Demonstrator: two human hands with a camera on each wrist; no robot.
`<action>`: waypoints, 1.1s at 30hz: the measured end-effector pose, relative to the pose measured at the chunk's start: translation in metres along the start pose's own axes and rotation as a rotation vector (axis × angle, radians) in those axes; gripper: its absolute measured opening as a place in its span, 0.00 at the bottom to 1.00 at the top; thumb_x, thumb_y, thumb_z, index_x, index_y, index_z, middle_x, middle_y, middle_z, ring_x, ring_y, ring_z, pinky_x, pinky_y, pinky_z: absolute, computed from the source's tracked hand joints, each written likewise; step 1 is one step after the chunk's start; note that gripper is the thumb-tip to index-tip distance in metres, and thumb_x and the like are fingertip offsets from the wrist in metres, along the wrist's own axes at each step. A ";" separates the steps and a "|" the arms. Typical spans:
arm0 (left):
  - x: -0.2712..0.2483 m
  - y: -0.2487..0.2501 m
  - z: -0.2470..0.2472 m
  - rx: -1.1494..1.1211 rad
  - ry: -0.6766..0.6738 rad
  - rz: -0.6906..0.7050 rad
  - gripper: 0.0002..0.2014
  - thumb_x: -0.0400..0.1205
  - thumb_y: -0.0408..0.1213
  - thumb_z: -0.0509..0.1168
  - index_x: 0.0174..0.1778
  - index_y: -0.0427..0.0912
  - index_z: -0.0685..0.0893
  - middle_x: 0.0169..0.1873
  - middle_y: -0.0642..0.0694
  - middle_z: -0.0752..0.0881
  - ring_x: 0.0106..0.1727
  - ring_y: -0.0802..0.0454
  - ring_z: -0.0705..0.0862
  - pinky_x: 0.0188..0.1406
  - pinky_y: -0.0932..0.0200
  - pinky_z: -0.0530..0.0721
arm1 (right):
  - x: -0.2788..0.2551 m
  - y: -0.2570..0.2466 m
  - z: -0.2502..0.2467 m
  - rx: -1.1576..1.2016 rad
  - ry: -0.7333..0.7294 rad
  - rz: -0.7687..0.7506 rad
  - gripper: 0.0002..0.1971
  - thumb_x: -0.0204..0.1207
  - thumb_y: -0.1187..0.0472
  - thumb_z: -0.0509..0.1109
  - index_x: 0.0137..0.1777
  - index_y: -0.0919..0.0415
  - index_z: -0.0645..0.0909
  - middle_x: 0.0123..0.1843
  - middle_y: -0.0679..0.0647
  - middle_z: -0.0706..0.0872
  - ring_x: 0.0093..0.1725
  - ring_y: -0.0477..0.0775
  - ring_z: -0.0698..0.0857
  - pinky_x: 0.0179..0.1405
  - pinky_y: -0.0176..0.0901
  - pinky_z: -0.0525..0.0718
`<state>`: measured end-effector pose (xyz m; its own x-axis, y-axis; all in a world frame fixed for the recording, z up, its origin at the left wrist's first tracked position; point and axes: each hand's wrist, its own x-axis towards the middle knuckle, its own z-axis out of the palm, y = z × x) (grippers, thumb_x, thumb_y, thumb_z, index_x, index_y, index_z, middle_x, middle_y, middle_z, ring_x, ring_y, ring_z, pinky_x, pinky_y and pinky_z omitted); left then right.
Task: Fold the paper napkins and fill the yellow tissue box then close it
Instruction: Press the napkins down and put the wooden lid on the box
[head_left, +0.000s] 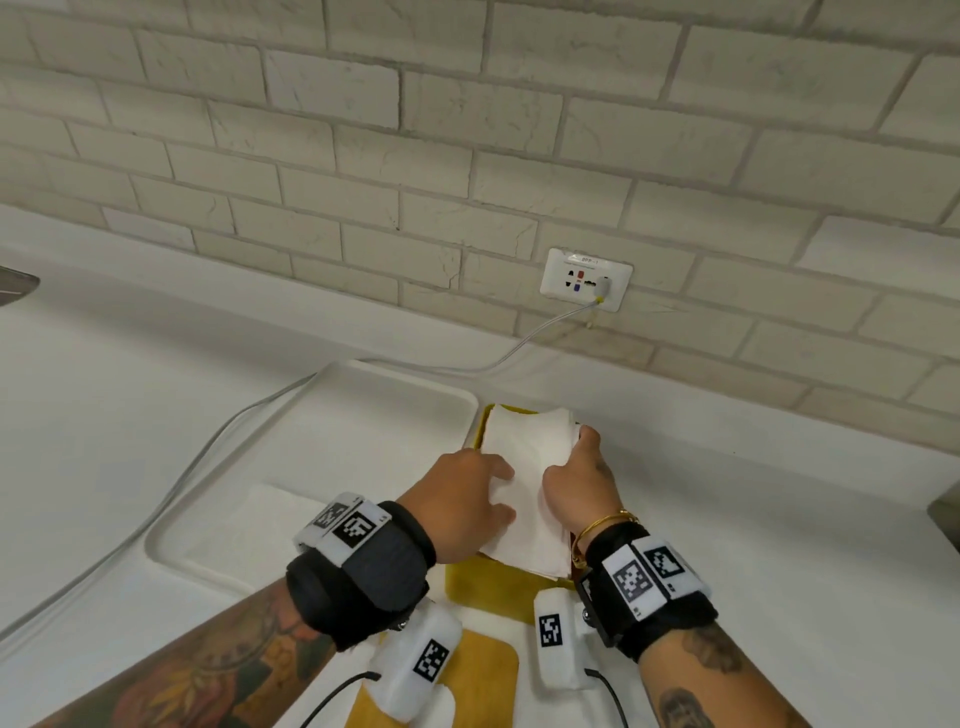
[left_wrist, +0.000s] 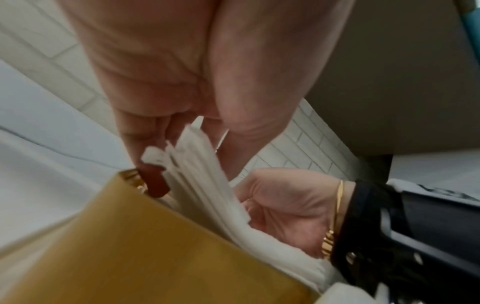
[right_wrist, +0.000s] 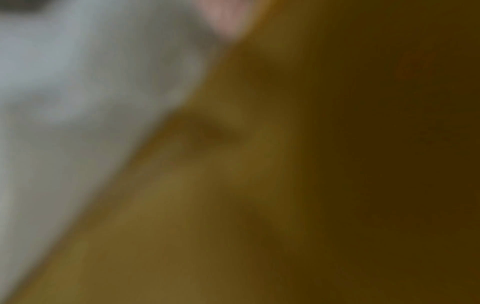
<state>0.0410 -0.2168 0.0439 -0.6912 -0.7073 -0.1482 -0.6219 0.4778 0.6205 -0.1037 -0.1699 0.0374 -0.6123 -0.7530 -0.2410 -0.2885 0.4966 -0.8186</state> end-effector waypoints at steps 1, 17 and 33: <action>-0.001 0.000 -0.001 -0.005 -0.009 0.010 0.25 0.87 0.44 0.68 0.80 0.49 0.74 0.78 0.48 0.73 0.78 0.49 0.73 0.68 0.65 0.70 | 0.000 0.000 0.001 -0.006 -0.001 0.000 0.34 0.84 0.73 0.55 0.88 0.58 0.48 0.62 0.60 0.77 0.47 0.53 0.77 0.53 0.42 0.74; -0.030 -0.018 0.017 0.707 -0.090 0.334 0.15 0.91 0.46 0.56 0.65 0.48 0.85 0.57 0.49 0.84 0.56 0.48 0.81 0.63 0.50 0.76 | -0.027 0.021 -0.003 -0.757 -0.345 -0.511 0.21 0.92 0.54 0.51 0.80 0.55 0.74 0.83 0.53 0.71 0.85 0.52 0.64 0.84 0.48 0.61; -0.022 -0.059 -0.024 0.012 0.084 0.270 0.31 0.83 0.71 0.54 0.68 0.54 0.85 0.62 0.57 0.85 0.62 0.60 0.82 0.65 0.60 0.79 | 0.012 0.016 -0.012 -0.809 -0.280 -0.287 0.29 0.88 0.37 0.50 0.88 0.39 0.56 0.91 0.45 0.49 0.90 0.52 0.47 0.87 0.65 0.45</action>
<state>0.1021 -0.2419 0.0288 -0.7995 -0.5944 0.0860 -0.4245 0.6605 0.6193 -0.1244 -0.1665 0.0278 -0.2660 -0.9199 -0.2882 -0.8971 0.3457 -0.2753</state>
